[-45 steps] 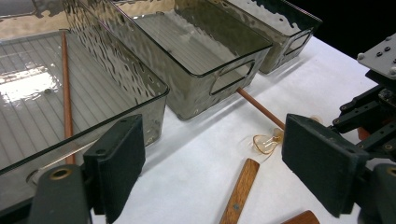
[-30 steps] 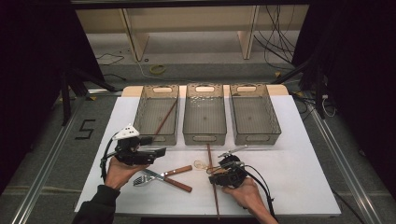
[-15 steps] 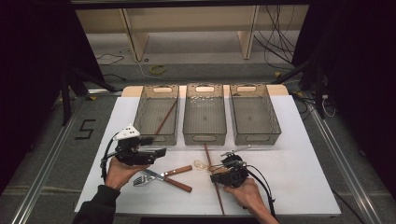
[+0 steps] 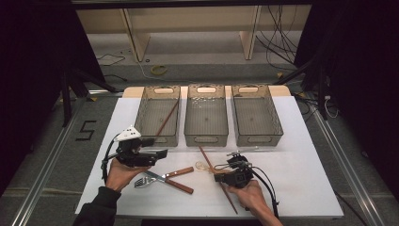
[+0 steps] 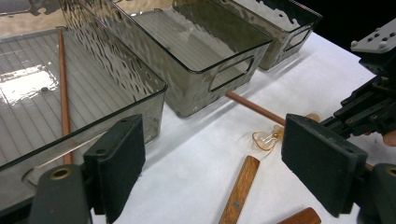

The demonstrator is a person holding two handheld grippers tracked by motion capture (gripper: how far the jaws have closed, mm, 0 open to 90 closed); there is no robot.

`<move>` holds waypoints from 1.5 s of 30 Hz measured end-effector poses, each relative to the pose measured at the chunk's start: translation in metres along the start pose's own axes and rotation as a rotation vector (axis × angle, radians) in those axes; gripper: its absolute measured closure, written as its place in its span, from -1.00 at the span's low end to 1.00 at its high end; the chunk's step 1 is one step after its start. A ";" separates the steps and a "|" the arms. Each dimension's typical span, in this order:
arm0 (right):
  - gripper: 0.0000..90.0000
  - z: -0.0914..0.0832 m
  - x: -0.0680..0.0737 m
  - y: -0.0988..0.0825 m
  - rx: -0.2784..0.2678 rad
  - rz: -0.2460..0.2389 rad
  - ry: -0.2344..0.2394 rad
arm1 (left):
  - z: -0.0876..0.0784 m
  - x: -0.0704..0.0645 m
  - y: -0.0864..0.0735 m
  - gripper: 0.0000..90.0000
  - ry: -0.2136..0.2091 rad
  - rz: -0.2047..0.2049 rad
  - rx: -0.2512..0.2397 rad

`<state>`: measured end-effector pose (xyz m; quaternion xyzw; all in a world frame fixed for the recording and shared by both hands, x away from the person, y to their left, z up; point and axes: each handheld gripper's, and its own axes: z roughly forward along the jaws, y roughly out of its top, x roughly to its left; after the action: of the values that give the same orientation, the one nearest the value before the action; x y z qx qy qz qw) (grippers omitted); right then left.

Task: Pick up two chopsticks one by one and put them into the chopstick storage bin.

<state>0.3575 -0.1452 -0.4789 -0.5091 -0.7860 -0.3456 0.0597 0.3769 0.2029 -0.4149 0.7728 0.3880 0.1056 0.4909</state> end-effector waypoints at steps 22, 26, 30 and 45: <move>0.89 -0.028 0.022 0.014 -0.006 -0.284 -0.007 | 0.007 -0.001 -0.002 -0.53 -0.071 0.047 0.048; 0.89 -0.031 0.028 0.016 0.011 -0.353 -0.018 | 0.009 -0.003 -0.002 -0.53 -0.094 0.069 0.065; 0.89 -0.033 0.034 0.017 0.024 -0.414 -0.010 | 0.011 -0.007 -0.001 -0.53 -0.120 0.101 0.080; 0.89 -0.031 0.055 0.015 0.108 -0.595 0.020 | 0.018 -0.025 0.002 -0.53 -0.218 0.244 0.160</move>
<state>0.3360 -0.1189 -0.4240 -0.2493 -0.9172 -0.3107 -0.0097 0.3708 0.1734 -0.4167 0.8576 0.2431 0.0490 0.4505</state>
